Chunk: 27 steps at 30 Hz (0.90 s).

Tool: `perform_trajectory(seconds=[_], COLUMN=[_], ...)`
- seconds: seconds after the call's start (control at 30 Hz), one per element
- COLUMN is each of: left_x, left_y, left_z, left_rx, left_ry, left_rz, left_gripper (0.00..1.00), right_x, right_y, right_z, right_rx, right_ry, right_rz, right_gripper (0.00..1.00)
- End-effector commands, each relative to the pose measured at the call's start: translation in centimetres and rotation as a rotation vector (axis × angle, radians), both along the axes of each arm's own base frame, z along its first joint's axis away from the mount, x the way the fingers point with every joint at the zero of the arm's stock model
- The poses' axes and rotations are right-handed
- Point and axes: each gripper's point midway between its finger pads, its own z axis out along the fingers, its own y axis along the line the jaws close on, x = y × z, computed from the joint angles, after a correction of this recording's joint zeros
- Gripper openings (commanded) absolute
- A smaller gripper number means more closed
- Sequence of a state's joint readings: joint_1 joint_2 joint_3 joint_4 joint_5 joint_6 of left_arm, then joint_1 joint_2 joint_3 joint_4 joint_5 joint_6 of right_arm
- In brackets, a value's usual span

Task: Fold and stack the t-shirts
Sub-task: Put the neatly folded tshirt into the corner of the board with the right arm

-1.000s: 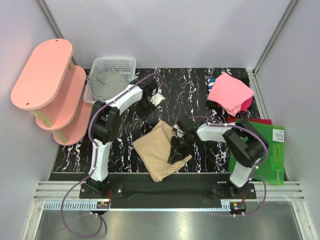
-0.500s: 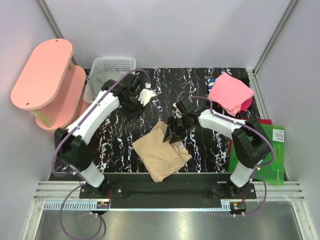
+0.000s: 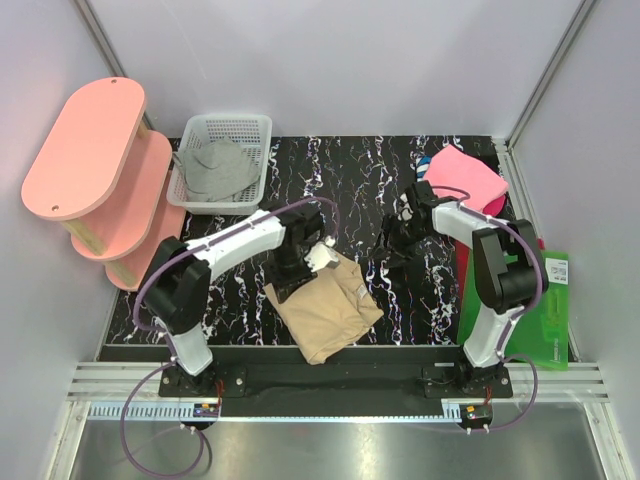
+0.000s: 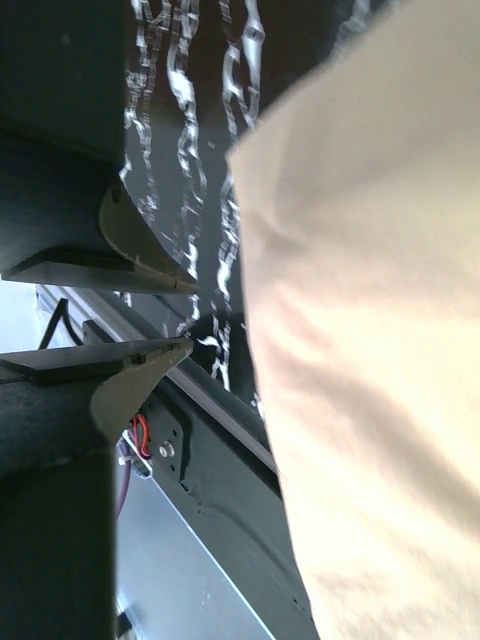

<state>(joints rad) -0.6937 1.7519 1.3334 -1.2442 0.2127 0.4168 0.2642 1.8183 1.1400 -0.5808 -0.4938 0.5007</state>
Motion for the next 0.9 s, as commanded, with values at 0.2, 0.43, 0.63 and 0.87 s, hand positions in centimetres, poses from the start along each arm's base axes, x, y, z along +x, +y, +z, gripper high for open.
perform_trajectory(seconds=[0.2, 0.43, 0.63, 0.87], left_x=[1.4, 1.8, 2.3, 3.6], left_y=[-2.3, -3.3, -5.2, -6.0], left_z=[-4.4, -7.0, -6.5, -6.9], left_rx=[0.007, 0.038, -0.02, -0.016], left_ry=[-0.041, 0.028, 0.044, 0.029], left_rz=[0.013, 0.03, 0.061, 0.053], left_gripper=[0.26, 0.24, 0.24, 0.24], right_x=[-2.5, -5.2, -8.1, -11.1], right_y=[2.8, 3.8, 6.4, 9.3], right_z=[-4.9, -5.4, -5.1, -5.3], right_rx=[0.202, 0.293, 0.313, 0.325], right_ry=[0.177, 0.217, 0.23, 0.239], right_rz=[0.049, 0.074, 0.178, 0.25], right_gripper=[0.61, 0.6, 0.58, 0.57])
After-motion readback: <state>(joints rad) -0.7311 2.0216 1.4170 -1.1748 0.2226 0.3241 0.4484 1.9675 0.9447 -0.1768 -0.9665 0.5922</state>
